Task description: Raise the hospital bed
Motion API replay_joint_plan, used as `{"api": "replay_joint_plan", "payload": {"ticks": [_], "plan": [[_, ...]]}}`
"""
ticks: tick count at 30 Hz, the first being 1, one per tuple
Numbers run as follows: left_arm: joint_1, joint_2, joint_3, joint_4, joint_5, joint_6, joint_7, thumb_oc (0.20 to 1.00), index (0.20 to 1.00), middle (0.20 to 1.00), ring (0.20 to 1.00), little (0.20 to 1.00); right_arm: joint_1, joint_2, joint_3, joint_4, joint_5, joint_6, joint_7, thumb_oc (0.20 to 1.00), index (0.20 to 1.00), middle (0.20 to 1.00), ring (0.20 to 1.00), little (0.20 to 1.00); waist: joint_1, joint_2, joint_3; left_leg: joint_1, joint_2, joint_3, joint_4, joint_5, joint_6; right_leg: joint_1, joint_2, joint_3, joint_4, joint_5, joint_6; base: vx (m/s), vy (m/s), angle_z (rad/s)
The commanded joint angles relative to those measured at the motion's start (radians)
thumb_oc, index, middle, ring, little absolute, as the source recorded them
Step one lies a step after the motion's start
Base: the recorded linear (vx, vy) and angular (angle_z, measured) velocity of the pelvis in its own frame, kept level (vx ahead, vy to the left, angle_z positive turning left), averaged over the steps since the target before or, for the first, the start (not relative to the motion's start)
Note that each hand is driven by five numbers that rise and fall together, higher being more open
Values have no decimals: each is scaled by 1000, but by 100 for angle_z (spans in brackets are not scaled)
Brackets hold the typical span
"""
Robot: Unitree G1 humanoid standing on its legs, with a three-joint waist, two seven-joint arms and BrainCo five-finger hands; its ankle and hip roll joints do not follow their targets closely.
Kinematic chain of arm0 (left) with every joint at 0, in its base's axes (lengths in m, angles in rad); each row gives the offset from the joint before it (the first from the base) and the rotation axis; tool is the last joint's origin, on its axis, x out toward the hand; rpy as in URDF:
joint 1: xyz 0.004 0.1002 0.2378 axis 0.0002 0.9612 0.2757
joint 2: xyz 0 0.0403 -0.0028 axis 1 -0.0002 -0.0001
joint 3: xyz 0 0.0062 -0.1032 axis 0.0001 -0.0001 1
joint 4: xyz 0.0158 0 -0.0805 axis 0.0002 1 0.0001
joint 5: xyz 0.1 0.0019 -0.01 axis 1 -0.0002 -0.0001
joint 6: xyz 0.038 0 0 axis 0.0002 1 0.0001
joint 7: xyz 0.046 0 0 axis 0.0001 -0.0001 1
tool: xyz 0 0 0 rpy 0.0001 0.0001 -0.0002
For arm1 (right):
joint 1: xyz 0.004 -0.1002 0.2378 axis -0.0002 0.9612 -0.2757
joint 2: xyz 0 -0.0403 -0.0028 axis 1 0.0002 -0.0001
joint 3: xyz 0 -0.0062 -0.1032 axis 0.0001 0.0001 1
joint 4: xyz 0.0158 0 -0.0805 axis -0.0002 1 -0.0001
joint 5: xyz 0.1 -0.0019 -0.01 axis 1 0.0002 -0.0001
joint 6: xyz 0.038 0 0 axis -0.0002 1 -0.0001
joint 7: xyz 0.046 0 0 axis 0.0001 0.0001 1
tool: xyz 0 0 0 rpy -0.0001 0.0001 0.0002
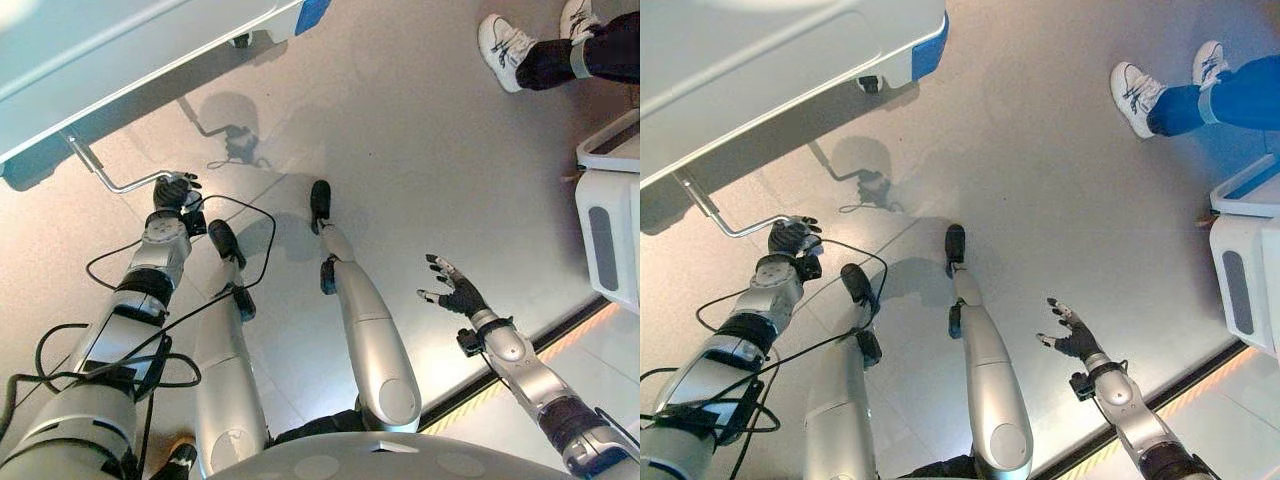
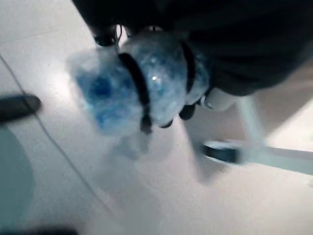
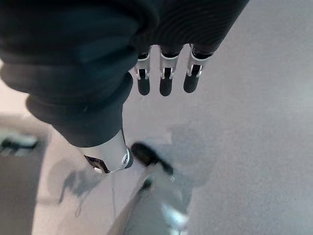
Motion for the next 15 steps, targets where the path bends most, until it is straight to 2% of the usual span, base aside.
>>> {"api": "replay_joint_plan", "payload": {"ticks": [1,4,5,15], "plan": [[-91,-51,-38,-90,73,-120,-46,200,200,200,200,200,68,-106,3,-46,-25,2,-4,1000,1000,1000,1000,1000,-37,77,-51,-68,-35,-34,-43,37,21,-7,72,-56,66,-104,33,1,-7,4],[-91,-51,-38,-90,73,-120,-46,200,200,200,200,200,68,-106,3,-46,-25,2,-4,1000,1000,1000,1000,1000,-37,77,-51,-68,-35,-34,-43,37,21,-7,72,-56,66,-104,33,10,-17,0],[49,-48,-42,-243,61,-125,-84,200,200,200,200,200,84,-88,-20,4,-37,12,-4,1000,1000,1000,1000,1000,0,112,-69,-30,-45,-48,-51,44,21,36,65,-71,68,-113,28,37,-65,1],[205,10,-14,-401,46,-128,-133,200,200,200,200,200,87,-63,-32,43,-42,17,3,1000,1000,1000,1000,1000,45,110,-92,26,-58,-75,-60,43,27,117,53,-96,49,-114,35,18,-7,15]]}}
